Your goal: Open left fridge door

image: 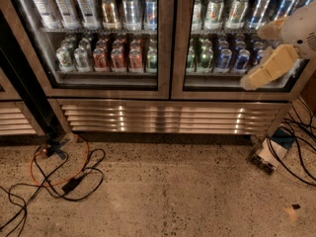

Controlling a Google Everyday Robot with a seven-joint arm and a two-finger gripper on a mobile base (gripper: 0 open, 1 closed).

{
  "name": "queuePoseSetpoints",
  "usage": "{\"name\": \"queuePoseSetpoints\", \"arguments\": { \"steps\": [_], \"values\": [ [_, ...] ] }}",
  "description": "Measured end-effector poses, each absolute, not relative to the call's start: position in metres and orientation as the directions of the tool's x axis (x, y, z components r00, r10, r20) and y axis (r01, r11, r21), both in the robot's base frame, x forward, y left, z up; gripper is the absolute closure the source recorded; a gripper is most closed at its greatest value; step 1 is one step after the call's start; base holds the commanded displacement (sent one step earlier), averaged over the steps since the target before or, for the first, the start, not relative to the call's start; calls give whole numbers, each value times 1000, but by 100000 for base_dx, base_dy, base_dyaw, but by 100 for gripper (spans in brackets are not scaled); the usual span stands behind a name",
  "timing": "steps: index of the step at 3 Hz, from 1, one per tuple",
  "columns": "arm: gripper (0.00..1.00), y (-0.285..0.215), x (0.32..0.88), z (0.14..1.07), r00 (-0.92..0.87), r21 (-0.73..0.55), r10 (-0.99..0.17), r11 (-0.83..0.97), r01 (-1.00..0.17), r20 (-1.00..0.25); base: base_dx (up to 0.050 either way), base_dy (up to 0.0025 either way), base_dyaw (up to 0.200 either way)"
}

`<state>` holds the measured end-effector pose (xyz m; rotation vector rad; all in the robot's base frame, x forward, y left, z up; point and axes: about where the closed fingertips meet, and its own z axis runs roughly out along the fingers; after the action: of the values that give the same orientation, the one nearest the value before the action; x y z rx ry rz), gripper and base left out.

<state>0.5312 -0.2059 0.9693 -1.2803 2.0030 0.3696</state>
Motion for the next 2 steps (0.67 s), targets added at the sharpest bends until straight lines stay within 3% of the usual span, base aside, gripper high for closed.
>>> {"name": "queuePoseSetpoints", "arguments": {
  "steps": [2],
  "values": [
    [0,-197,553,972,-255,-70,-601,463,-884,-757,0,0,0]
  ]
}}
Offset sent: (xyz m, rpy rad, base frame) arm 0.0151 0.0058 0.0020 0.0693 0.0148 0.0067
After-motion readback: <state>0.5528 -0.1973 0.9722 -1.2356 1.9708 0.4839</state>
